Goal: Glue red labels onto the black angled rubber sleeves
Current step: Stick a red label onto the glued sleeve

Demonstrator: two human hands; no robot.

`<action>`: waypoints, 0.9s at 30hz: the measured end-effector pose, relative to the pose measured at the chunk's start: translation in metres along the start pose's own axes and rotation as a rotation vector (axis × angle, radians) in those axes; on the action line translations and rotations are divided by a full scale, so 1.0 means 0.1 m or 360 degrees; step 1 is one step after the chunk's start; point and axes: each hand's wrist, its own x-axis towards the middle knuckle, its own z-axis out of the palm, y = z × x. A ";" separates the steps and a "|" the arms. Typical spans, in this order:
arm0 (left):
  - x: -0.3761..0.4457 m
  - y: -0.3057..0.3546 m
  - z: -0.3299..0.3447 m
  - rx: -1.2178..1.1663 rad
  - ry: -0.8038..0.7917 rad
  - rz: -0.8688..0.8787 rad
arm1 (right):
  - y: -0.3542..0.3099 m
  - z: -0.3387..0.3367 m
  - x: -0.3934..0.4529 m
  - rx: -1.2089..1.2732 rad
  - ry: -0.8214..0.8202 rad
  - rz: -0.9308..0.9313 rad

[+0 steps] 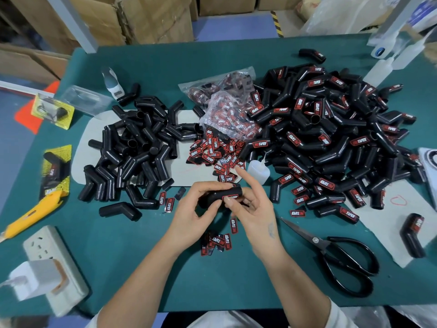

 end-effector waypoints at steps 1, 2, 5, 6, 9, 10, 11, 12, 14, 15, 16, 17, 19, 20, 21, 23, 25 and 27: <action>0.00 0.00 0.01 -0.0002 0.0008 -0.0001 | 0.00 -0.01 0.00 0.0008 -0.0010 0.0005; 0.00 0.00 0.01 -0.0006 0.0014 -0.0004 | 0.00 -0.01 0.00 0.0013 -0.0021 0.0008; 0.00 -0.01 0.02 -0.0014 0.0013 -0.0006 | 0.01 -0.02 0.00 0.0020 -0.0040 0.0006; 0.00 -0.01 0.02 -0.0019 0.0012 -0.0003 | 0.00 -0.03 0.00 0.0024 -0.0043 0.0002; 0.01 -0.02 0.00 -0.0026 0.0018 -0.0017 | 0.01 -0.04 0.00 0.0040 -0.0049 -0.0007; 0.01 -0.02 0.00 -0.0028 0.0027 -0.0023 | 0.01 -0.05 0.00 0.0036 -0.0050 -0.0011; 0.02 -0.02 -0.01 -0.0033 0.0034 -0.0030 | 0.01 -0.05 0.00 0.0029 -0.0054 -0.0015; 0.02 -0.02 -0.02 -0.0041 0.0040 -0.0040 | 0.01 -0.05 0.00 0.0021 -0.0062 -0.0020; 0.03 -0.02 -0.03 -0.0072 0.0041 -0.0061 | 0.00 -0.05 -0.01 -0.0003 -0.0079 -0.0031; 0.03 -0.02 -0.03 -0.0093 0.0039 -0.0068 | -0.01 -0.04 -0.01 -0.0021 -0.0084 -0.0035; 0.04 -0.02 -0.03 -0.0115 0.0042 -0.0076 | -0.02 -0.04 -0.01 -0.0036 -0.0091 -0.0037; 0.04 -0.02 -0.02 -0.0140 0.0056 -0.0089 | -0.03 -0.03 -0.02 -0.0051 -0.0099 -0.0039; 0.06 -0.02 0.00 -0.0187 0.0110 -0.0141 | -0.04 -0.02 -0.02 -0.0092 -0.0124 -0.0042; 0.06 -0.02 0.01 -0.0207 0.0138 -0.0168 | -0.04 -0.02 -0.02 -0.0119 -0.0135 -0.0041; 0.06 -0.02 0.02 -0.0220 0.0161 -0.0188 | -0.03 -0.01 -0.02 -0.0145 -0.0145 -0.0041; 0.06 -0.03 0.02 -0.0221 0.0193 -0.0226 | -0.02 0.00 -0.02 -0.0206 -0.0146 -0.0053; 0.06 -0.04 0.02 -0.0249 0.0225 -0.0285 | -0.02 0.02 -0.03 -0.0238 -0.0091 -0.0089; 0.06 -0.05 0.03 -0.0254 0.0236 -0.0308 | -0.03 0.02 -0.03 -0.0229 -0.0021 -0.0130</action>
